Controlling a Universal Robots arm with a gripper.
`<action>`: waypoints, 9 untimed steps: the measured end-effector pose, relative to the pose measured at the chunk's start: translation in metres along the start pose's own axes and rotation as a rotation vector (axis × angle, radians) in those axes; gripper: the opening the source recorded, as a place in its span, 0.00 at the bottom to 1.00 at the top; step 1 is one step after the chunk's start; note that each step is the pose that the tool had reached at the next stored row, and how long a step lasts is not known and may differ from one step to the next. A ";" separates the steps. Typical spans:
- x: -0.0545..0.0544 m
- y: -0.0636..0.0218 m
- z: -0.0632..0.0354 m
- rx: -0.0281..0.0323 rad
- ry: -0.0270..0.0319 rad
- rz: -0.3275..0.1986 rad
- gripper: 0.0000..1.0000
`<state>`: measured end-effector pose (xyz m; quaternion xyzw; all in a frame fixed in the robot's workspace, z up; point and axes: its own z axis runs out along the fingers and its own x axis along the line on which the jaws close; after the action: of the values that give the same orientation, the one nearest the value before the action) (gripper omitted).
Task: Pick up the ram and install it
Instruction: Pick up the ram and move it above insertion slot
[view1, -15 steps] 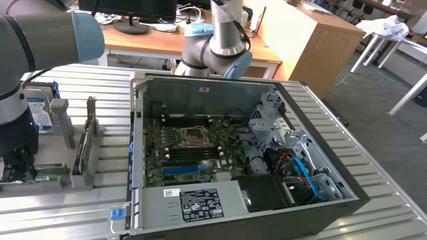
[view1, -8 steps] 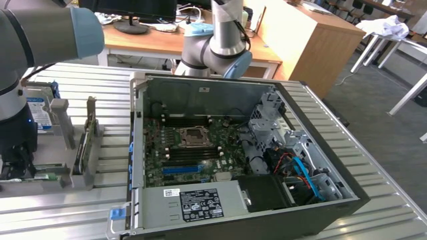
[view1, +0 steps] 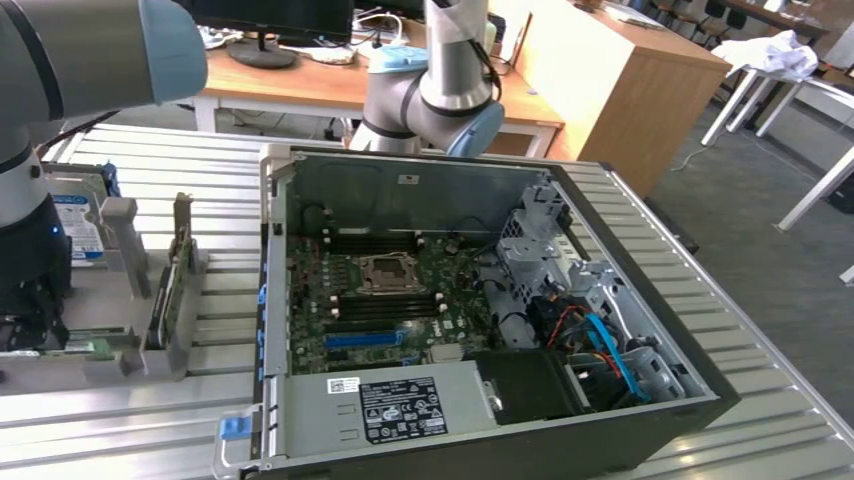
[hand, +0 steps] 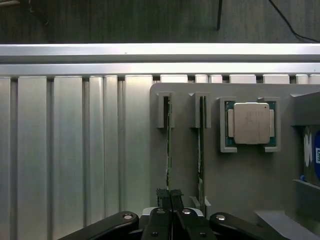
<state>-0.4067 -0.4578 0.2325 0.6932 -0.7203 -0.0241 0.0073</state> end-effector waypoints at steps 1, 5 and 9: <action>0.000 0.0001 -0.0021 -0.0003 0.0001 0.000 0.12; 0.000 0.0003 -0.0104 -0.0015 0.0001 0.000 0.12; 0.000 0.0004 -0.0183 -0.0028 0.0002 0.000 0.12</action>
<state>-0.4064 -0.4578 0.2508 0.6932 -0.7203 -0.0251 0.0084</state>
